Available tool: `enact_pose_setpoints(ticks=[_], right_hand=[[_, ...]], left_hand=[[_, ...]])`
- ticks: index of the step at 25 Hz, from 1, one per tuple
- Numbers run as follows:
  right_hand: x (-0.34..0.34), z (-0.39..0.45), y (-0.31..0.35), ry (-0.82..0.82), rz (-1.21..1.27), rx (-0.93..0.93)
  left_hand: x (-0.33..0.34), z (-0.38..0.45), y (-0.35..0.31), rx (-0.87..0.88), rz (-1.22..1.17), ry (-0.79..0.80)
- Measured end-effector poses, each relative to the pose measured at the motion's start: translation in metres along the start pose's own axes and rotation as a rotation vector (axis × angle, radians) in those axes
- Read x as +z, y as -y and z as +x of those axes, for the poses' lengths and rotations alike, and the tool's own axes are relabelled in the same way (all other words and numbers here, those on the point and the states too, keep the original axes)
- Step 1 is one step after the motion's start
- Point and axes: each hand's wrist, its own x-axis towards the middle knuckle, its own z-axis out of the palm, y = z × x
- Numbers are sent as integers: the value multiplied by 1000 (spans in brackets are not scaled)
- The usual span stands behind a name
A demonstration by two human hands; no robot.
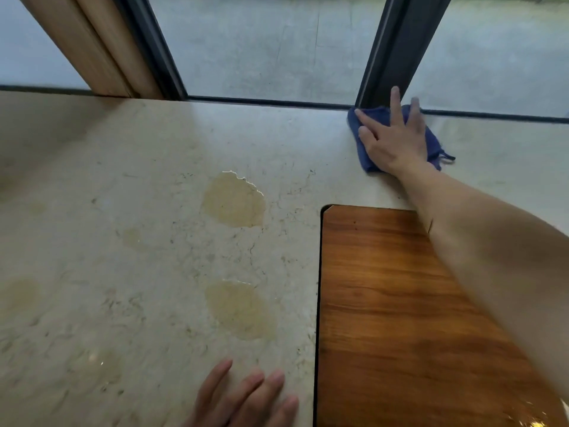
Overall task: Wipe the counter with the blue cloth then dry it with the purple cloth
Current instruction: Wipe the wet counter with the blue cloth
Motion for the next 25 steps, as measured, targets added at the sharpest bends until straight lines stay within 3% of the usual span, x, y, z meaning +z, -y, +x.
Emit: enact_pose_setpoints(ticks=[3,6,11,16,21,25], right_hand=[[0,-23,7,115,-25,-113],[5,-75,17,96,-15,-275],[15,-187,34,125,-9,-353],[31,-339,52,98,-59,-404],[40,-476,69,164,-24,-277],[35,-532,84,212,16,-179]], left_hand=[[0,-7,-4,59,37,52],[-15,-5,-1,111,-64,119],[-32,-2,-1,86,-112,329],[-36,-6,-4,81,-77,189],[-63,-30,2,-147,-102,49],[-90,-79,44,-316,-82,169]])
